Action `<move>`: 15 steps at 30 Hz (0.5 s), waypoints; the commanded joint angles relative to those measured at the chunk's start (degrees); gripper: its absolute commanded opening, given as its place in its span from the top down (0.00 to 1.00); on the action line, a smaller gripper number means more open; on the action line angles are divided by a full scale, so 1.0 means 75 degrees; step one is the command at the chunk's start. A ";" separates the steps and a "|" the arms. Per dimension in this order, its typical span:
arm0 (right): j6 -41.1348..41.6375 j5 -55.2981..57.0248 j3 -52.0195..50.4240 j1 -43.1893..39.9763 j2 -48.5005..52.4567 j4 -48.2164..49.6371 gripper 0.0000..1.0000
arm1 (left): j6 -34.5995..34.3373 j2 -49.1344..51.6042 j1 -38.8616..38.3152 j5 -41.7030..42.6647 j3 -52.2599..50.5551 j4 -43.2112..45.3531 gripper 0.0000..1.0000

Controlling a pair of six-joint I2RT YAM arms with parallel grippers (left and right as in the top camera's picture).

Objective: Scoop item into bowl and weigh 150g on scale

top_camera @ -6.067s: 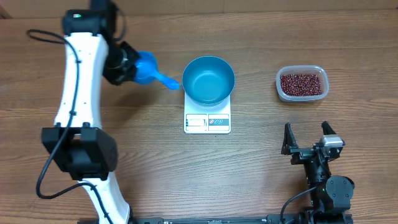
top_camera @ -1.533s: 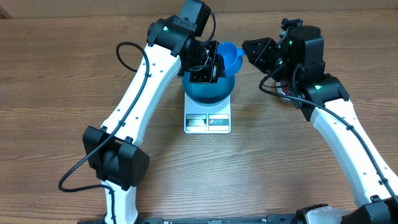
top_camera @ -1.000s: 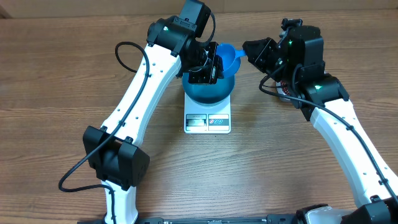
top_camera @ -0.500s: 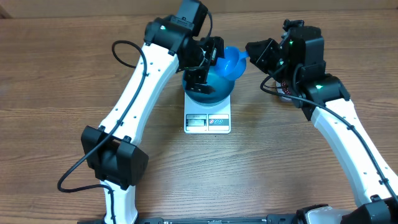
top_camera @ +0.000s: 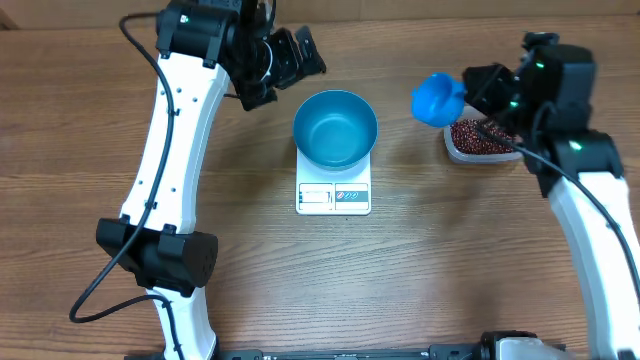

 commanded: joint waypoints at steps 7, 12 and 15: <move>-0.0935 0.2328 0.0525 -0.0058 -0.2570 -0.1877 0.96 | 0.2031 -0.0061 -0.0058 -0.0020 0.0175 -0.0090 0.00; -0.0938 0.2774 0.0525 -0.0058 -0.3206 -0.2328 0.96 | 0.3940 -0.0061 -0.0216 -0.0093 0.0175 -0.0545 0.07; -0.0938 0.3066 0.0525 -0.0058 -0.3267 -0.2553 0.96 | 0.4194 -0.0064 -0.0522 -0.1466 0.0175 -0.1172 0.11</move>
